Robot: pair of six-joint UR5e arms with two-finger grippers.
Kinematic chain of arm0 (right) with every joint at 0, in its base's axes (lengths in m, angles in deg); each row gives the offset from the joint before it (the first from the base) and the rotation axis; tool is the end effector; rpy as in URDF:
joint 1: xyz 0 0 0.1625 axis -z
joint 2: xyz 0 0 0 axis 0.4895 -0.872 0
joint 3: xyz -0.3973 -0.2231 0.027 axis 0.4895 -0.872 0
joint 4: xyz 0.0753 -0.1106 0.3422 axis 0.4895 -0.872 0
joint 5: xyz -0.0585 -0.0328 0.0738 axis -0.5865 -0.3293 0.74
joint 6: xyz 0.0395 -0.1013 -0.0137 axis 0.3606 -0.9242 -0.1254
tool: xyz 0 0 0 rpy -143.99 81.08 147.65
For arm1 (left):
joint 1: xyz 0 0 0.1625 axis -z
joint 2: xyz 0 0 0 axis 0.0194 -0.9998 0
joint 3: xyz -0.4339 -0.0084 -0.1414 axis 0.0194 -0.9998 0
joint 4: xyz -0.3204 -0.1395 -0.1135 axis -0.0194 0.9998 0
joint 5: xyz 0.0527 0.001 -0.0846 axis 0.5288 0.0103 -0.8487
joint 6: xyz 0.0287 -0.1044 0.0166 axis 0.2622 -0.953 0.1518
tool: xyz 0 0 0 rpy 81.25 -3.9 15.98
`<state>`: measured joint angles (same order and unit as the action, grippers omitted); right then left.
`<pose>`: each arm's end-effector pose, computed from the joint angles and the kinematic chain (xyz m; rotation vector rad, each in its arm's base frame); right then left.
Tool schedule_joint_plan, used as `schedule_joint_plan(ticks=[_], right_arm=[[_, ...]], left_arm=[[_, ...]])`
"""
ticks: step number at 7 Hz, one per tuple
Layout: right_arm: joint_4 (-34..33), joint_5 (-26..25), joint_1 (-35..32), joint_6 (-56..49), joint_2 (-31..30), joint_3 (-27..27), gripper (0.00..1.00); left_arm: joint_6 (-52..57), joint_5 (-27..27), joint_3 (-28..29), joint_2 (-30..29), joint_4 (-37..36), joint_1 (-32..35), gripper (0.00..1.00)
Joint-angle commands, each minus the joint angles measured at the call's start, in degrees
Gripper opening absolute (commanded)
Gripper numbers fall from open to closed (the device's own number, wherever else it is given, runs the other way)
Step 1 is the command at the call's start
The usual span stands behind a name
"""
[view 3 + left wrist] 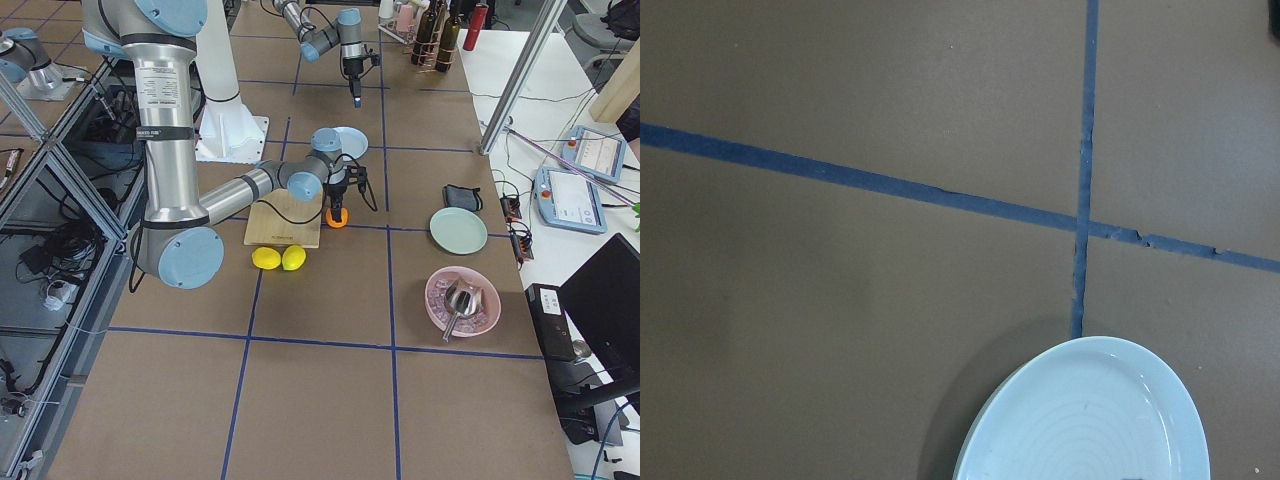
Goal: Pick orange to plate
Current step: 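Grasp the orange tangerine with the right gripper and lift it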
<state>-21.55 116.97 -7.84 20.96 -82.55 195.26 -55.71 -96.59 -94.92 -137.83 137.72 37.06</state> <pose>-0.3343 -0.3821 0.5042 0.1652 -0.7822 0.0756 0.4675 -0.4502 0.3142 0.1042 1.2257 -0.1911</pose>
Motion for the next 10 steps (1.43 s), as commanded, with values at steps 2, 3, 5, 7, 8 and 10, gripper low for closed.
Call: schedule_joint_plan(ticks=[2, 3, 5, 7, 8, 10], right_arm=[[0.0, -1.4, 1.3, -0.3, -0.2, -1.3, 1.00], [0.0, -1.4, 1.4, -0.4, -0.2, -1.5, 1.00], [-0.1, -1.2, 1.4, -0.4, 0.1, -1.5, 0.68], [-0.2, -0.6, 1.5, 0.1, 0.9, -0.7, 0.00], [-1.5, -0.6, 1.6, 0.5, 4.4, -0.3, 0.00], [-13.8, -1.3, 6.4, 10.7, 19.9, -1.2, 0.00]], left_arm=[[0.0, 0.1, -0.1, 0.1, 0.0, 0.0, 0.89], [0.0, 0.1, -0.1, 0.2, 0.0, 0.0, 0.89], [0.0, 0.1, -0.1, 0.1, 0.1, 0.0, 0.89], [0.0, 0.1, -0.4, 0.1, 0.1, 0.0, 0.89], [0.0, 0.0, -1.6, 0.2, 0.1, 0.4, 0.89], [0.2, -0.8, -9.8, 5.7, 0.2, 2.3, 0.89]])
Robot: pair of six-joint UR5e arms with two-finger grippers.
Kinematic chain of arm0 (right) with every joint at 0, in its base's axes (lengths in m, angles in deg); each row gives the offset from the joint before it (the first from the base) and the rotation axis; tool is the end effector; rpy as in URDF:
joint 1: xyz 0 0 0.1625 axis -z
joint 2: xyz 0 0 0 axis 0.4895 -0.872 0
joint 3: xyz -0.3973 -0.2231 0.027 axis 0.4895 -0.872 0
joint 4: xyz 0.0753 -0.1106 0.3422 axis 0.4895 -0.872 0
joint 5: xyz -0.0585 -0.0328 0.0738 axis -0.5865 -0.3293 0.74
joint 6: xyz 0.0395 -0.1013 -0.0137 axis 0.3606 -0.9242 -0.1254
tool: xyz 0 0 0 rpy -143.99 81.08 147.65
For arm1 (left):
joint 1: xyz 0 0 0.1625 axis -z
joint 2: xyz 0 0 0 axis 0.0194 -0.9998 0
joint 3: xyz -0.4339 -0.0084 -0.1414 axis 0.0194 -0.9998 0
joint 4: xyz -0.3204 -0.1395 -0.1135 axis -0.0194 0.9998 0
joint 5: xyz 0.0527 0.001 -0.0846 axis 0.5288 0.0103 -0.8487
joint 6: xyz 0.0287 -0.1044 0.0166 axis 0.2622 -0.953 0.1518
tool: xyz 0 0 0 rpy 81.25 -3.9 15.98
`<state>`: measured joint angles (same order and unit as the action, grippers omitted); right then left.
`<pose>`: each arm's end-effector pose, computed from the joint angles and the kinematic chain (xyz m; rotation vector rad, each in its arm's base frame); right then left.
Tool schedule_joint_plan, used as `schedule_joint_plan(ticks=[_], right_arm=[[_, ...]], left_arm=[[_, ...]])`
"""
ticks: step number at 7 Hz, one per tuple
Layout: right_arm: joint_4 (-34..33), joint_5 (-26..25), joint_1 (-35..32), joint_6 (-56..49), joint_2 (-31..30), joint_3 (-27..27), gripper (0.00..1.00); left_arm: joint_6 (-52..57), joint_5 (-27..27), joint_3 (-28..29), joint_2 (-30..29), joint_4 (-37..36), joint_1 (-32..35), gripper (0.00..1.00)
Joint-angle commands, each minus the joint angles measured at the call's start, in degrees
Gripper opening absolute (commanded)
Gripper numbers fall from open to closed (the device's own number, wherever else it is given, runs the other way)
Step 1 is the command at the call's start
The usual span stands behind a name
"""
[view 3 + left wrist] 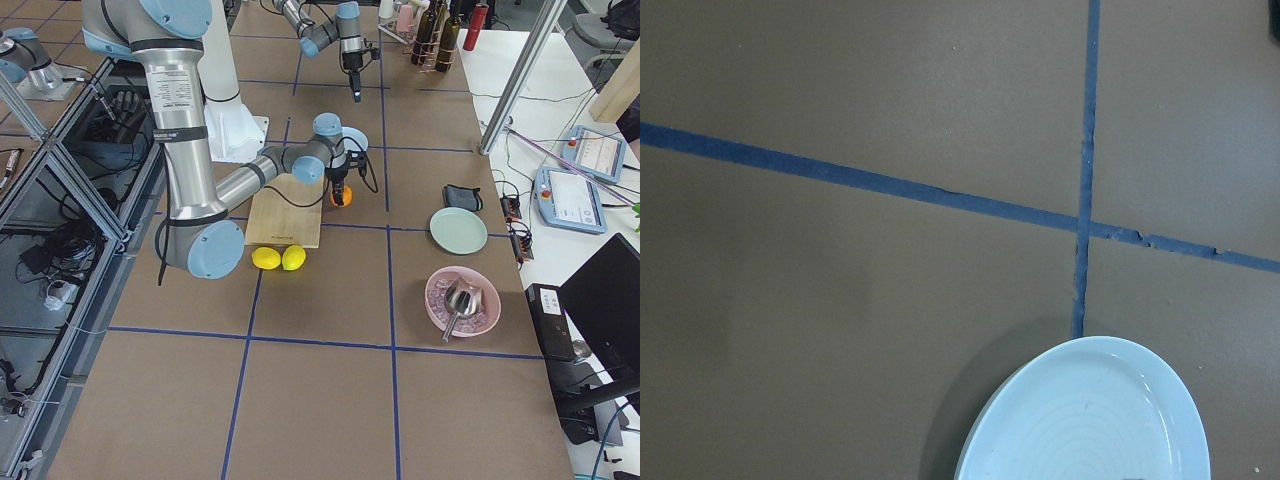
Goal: Pick orange to plate
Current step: 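Grasp the orange tangerine with the right gripper and lift it, then carry the tangerine with the right gripper and lower it onto the plate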
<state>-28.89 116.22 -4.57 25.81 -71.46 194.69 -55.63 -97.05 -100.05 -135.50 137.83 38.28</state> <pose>-0.4045 -0.3970 0.4253 0.1480 -0.8346 0.0977 0.4350 -0.4418 0.3027 0.1344 1.2704 -0.1877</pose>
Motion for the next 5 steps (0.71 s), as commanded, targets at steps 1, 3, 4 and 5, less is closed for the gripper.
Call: schedule_joint_plan(ticks=[1, 3, 4, 5], right_arm=[[-7.0, -2.1, 6.4, 11.6, 13.8, -2.9, 0.00], [-6.8, -5.9, 9.9, 18.6, 24.3, -11.4, 0.00], [-6.6, -6.5, 10.1, 18.9, 26.3, -14.2, 0.00], [-6.4, -7.0, 10.1, 18.7, 26.4, -15.2, 0.00]], left_arm=[[0.3, -0.8, -7.2, 5.7, 0.1, 2.5, 0.89], [2.1, -4.8, -9.2, 9.5, 0.2, 5.7, 0.89], [4.1, -4.9, -10.6, 12.0, 0.2, 6.2, 0.89], [4.7, -4.9, -10.8, 12.6, 0.4, 6.2, 0.89]])
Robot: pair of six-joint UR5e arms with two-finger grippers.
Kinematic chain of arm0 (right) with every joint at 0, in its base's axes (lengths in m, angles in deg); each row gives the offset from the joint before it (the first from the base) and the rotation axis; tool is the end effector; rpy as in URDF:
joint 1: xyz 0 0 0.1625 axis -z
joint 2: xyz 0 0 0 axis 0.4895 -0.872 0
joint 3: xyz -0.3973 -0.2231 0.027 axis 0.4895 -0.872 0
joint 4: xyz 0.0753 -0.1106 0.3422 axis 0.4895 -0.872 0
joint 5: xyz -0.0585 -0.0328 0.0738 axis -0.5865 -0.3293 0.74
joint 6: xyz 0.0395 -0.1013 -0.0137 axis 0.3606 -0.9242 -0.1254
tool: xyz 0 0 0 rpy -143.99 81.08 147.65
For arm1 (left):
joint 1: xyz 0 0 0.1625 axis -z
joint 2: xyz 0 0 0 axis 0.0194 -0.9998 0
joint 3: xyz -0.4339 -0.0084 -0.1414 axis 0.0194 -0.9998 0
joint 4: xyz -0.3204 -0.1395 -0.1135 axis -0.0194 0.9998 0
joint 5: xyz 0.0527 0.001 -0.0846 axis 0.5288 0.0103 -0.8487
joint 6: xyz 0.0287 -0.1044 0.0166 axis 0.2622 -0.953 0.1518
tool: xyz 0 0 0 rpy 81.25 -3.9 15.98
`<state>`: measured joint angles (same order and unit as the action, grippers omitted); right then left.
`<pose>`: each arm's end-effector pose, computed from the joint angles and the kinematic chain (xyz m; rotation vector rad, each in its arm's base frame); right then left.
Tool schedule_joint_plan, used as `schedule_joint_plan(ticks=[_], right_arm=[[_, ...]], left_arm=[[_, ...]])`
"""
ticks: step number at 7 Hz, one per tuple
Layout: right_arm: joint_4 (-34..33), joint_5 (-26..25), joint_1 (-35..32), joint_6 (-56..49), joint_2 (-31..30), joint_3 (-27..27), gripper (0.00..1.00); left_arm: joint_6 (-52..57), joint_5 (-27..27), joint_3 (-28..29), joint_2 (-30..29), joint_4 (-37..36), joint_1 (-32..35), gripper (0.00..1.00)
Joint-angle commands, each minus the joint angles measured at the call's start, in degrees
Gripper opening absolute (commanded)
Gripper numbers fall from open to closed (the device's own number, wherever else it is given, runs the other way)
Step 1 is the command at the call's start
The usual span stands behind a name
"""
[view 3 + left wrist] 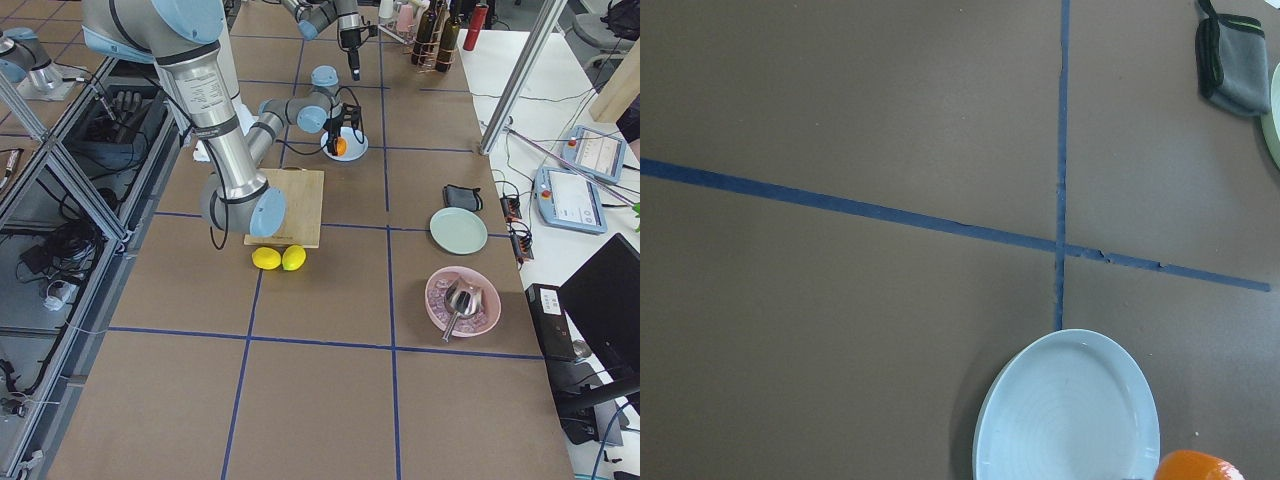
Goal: Pick orange to plate
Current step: 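Carry the tangerine with the right gripper and lower it onto the plate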
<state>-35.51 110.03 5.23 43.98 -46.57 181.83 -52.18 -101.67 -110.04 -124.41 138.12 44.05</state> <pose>-0.5822 -0.3868 0.2649 0.0662 -0.9187 0.2673 0.3347 -0.4224 0.3415 0.1625 1.2663 -0.1759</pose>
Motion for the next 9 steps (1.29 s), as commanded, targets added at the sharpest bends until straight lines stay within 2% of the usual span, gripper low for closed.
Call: schedule_joint_plan(ticks=[1, 5, 8, 9], right_arm=[[0.3, -2.1, 0.3, 0.3, 1.6, -2.9, 0.00], [1.1, -4.1, 0.3, 0.2, 3.9, -6.8, 0.00], [1.0, -4.1, 0.7, -0.1, 3.8, -7.4, 0.00], [1.0, -4.0, 0.8, -0.3, 3.8, -7.6, 0.10]], left_arm=[[1.3, -0.3, -0.8, 1.5, 0.1, 0.4, 0.90], [1.3, -0.3, -0.4, 1.4, 0.1, 0.3, 0.91], [1.3, -0.2, -0.2, 1.2, 0.1, 0.2, 0.91], [1.3, -0.2, -0.2, 1.2, 0.1, 0.2, 0.91]])
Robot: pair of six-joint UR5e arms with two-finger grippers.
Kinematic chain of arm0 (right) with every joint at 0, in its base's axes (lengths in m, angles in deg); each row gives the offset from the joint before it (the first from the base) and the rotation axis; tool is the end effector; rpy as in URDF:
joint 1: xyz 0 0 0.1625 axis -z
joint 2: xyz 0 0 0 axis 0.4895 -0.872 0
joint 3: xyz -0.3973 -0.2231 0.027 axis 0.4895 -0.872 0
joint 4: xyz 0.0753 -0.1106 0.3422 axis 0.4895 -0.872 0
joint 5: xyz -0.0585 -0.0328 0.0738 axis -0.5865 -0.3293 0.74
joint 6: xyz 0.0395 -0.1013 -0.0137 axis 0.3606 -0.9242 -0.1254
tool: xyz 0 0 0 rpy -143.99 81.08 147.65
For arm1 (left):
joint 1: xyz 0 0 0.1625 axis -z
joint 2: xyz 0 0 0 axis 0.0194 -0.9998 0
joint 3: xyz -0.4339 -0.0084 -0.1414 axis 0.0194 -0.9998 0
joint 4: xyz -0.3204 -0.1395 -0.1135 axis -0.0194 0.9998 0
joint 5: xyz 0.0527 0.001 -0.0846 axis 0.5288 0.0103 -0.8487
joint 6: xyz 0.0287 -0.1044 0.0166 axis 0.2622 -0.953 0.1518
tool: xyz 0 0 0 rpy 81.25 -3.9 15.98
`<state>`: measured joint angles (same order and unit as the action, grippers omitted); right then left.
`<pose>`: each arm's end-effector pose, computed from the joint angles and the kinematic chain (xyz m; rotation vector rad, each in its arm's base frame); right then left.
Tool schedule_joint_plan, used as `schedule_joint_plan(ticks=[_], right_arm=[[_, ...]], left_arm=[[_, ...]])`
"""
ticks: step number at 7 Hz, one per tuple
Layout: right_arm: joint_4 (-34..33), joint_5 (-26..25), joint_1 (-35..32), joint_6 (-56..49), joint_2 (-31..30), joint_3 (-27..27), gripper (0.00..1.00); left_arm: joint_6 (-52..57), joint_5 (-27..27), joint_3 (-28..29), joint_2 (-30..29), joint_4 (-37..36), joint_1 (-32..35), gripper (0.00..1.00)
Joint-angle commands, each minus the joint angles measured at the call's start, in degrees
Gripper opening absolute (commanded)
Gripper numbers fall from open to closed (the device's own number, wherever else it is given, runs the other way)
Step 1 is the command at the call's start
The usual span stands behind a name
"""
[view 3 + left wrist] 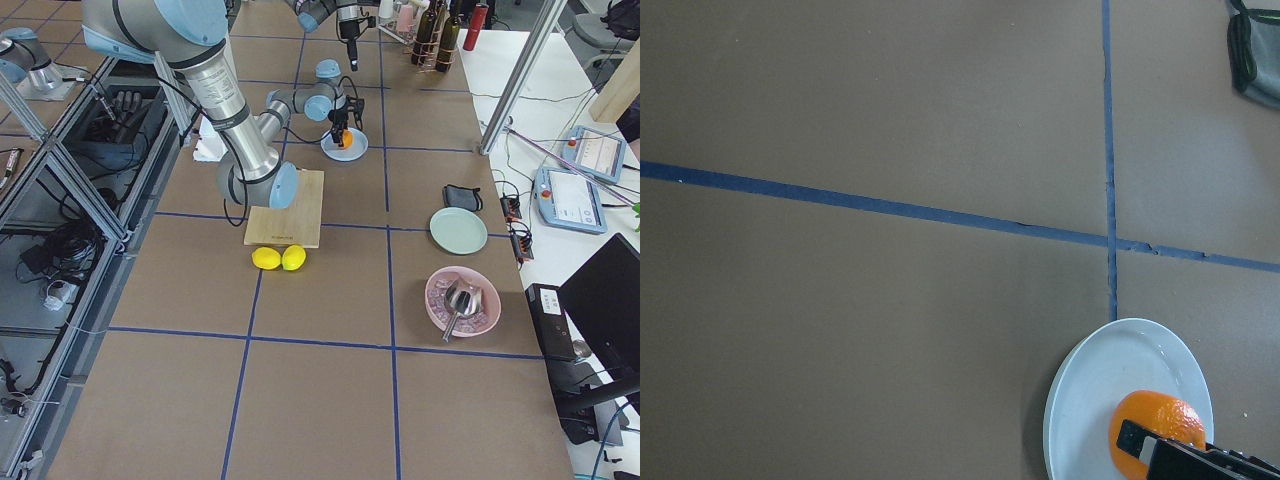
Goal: Pick orange to plate
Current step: 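Carry the tangerine with the right gripper and lower it onto the plate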
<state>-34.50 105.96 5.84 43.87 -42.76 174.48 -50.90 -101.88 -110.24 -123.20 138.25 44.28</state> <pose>-0.6178 -0.4027 0.2676 0.1163 -0.8629 0.2926 0.3295 -0.4200 0.3509 0.1678 1.2525 -0.1633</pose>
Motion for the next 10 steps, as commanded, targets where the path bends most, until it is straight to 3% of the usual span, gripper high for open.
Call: schedule_joint_plan(ticks=[1, 3, 4, 5, 7, 8, 10], right_arm=[[-0.1, 0.1, 0.3, -0.3, -0.1, -0.2, 0.30], [-0.2, 0.0, 0.3, -0.4, -0.2, -0.3, 0.41], [-0.2, 0.0, 0.3, -0.5, -0.2, -0.3, 0.81], [-0.3, 0.0, 0.3, -0.7, -0.3, -0.2, 1.00], [-0.5, 0.2, 0.3, -1.3, -0.7, 1.6, 1.00], [-0.6, 0.7, -0.1, -1.5, -2.4, 5.0, 1.00], [-0.6, 4.4, -3.0, -2.0, -14.8, 22.4, 1.00]], left_arm=[[0.0, 0.0, 0.0, 0.0, 0.0, 0.0, 0.91], [0.0, 0.0, 0.0, -0.1, 0.0, 0.0, 0.91], [0.0, 0.0, 0.0, -0.1, 0.0, 0.0, 0.91], [0.0, 0.0, 0.0, -0.1, 0.0, 0.0, 0.91], [0.0, 0.0, 0.0, 0.0, 0.0, 0.1, 0.91], [0.1, 0.0, -0.1, 0.1, 0.0, 0.2, 0.91], [3.4, 0.0, -0.2, 2.1, -0.2, 0.5, 0.91]])
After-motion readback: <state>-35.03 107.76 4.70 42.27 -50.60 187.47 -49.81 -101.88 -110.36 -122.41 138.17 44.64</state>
